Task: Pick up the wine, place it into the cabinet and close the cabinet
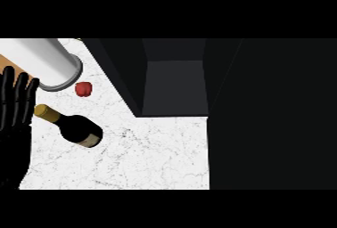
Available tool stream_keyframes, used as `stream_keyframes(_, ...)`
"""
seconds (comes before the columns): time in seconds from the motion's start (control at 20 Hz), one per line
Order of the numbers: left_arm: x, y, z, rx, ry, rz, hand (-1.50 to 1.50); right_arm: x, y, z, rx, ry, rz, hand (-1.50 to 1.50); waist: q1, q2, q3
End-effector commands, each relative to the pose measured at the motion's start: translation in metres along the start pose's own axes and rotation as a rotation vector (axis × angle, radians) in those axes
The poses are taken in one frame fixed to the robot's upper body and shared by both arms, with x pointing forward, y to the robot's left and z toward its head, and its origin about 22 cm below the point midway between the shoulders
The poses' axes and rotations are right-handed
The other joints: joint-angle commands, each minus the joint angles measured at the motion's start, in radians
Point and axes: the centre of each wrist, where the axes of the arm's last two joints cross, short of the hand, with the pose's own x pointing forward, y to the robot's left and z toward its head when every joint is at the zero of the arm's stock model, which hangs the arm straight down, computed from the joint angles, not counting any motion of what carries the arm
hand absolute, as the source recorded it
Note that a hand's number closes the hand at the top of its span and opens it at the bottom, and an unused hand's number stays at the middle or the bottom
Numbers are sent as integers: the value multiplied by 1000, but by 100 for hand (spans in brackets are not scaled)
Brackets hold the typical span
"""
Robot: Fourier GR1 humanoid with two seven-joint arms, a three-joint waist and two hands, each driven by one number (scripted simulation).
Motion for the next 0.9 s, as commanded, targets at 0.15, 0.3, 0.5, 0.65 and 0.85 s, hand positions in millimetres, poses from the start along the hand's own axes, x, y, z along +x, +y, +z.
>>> stream_keyframes(0.15, -11, 12, 9, -327, -18, 162, -150, 13, 2, 22, 8, 19, -58, -150, -4, 2, -23)
stream_keyframes(0.3, -30, -13, 29, -477, 139, 441, -150, 5, 14, 23, 193, 120, -147, -150, -1, 9, -26)
stream_keyframes(0.5, -12, 20, 40, -534, 171, 519, -150, 25, 3, 38, 203, 156, -169, -150, 8, -1, -22)
stream_keyframes(0.65, 6, 32, 25, -569, 185, 534, -150, 56, 7, 36, 232, 144, -159, -150, 5, 3, -22)
stream_keyframes(0.85, 19, 47, 40, -561, 188, 531, -150, 82, 8, 39, 240, 131, -169, -150, 9, 4, -22)
